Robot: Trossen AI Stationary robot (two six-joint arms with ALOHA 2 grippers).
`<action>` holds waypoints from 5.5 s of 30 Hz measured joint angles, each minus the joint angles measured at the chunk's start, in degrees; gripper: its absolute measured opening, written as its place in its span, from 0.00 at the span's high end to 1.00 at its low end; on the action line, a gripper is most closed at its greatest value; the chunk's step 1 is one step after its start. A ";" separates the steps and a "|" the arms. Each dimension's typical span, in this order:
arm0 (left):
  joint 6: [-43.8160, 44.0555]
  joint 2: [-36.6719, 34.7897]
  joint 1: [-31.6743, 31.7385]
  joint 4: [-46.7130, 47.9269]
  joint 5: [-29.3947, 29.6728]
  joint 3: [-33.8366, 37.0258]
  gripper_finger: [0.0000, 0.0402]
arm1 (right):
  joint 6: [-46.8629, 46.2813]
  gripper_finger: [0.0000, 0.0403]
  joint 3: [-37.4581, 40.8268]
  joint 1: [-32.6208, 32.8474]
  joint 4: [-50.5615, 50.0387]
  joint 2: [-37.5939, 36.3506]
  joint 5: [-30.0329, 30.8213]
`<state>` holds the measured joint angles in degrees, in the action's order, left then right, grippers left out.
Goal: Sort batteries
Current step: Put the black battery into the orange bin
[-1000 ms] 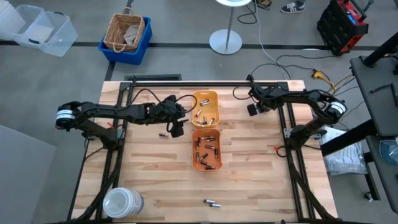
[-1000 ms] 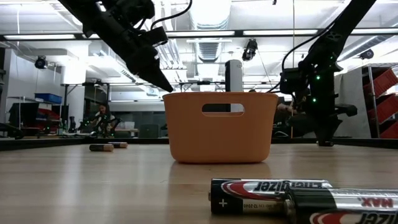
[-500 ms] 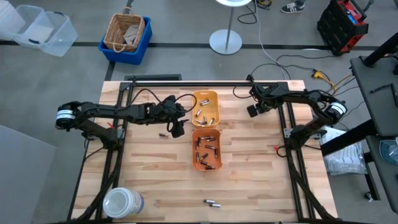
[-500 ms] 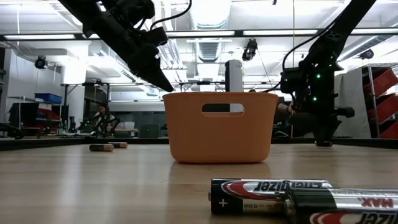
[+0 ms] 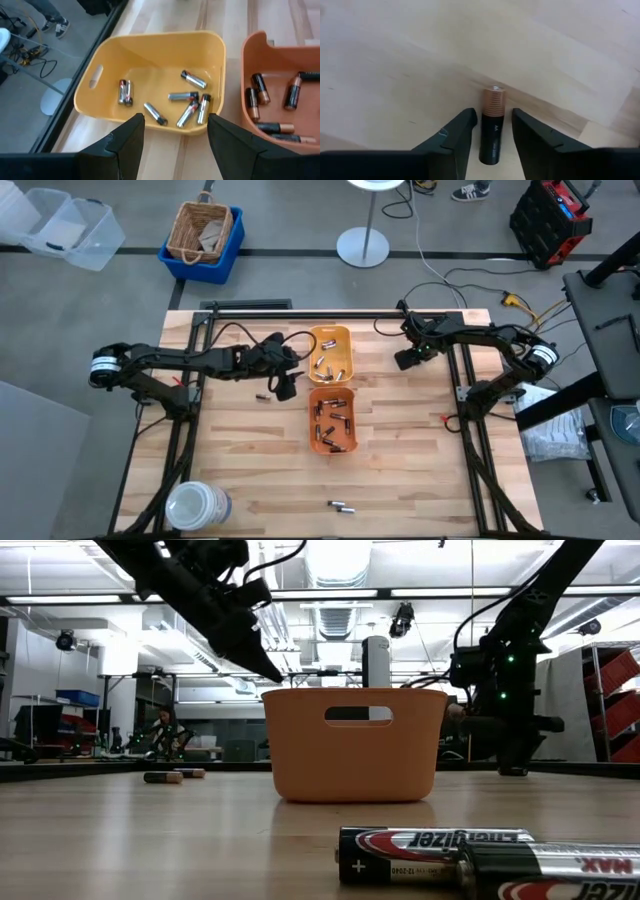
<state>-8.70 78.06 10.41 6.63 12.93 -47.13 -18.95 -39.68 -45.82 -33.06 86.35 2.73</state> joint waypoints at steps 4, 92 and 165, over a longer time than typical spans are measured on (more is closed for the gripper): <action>-0.53 0.00 0.00 -1.49 0.00 -0.35 0.51 | 0.29 0.71 0.04 0.04 0.88 0.02 -0.40; 49.85 -3.15 -39.79 13.16 12.95 -3.41 0.51 | 22.55 0.79 -1.45 54.47 29.75 -18.09 -11.00; 60.96 -3.15 -33.95 33.98 13.53 -3.85 0.51 | 34.17 0.77 -15.65 45.88 22.90 -18.32 -2.66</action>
<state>52.27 74.91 -23.54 40.61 26.46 -50.98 15.22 -55.33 0.05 -10.16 68.03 0.07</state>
